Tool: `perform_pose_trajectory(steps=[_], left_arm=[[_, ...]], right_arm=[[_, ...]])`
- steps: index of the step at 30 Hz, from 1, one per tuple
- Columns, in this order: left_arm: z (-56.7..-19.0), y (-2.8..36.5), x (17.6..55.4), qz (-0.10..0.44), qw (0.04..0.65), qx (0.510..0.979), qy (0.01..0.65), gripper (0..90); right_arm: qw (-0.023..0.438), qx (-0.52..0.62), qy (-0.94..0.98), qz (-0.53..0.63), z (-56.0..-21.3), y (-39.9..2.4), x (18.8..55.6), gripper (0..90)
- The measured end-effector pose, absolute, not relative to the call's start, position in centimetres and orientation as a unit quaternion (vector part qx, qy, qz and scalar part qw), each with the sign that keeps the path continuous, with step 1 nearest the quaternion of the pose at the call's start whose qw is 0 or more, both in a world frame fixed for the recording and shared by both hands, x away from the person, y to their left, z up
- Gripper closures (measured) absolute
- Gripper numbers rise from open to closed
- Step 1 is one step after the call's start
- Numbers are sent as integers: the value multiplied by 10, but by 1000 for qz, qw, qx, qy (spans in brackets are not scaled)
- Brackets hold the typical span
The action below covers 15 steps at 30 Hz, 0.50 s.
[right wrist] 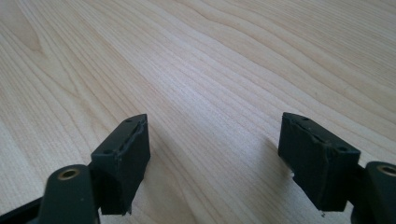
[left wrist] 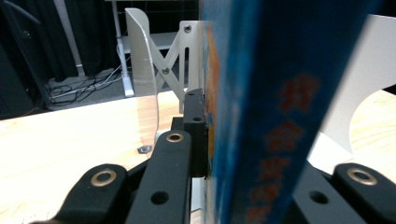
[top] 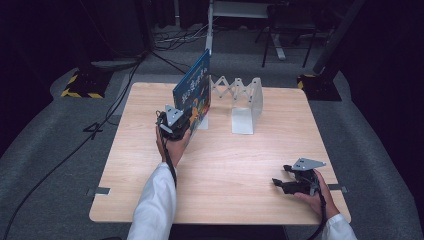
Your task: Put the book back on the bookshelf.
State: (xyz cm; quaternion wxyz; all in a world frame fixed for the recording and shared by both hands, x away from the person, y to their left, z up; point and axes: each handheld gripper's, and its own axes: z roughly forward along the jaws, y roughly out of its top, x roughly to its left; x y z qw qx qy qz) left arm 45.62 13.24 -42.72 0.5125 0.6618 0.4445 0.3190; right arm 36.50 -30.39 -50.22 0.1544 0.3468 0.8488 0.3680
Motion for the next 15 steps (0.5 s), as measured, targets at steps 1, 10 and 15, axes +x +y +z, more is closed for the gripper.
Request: perform_pose_trajectory(steps=[1,10,15], left_arm=[[-427,133,456,319,513,661,445,816],[-433,141,454,317,497,670,451,781],[-432,143,450,328,485,675,449,766]], right_arm=[[155,346,849,368,-502,-304,365,254],[154,347,849,368,-502,-304,365,253],[154,347,849,369,-502,-304,365,253]])
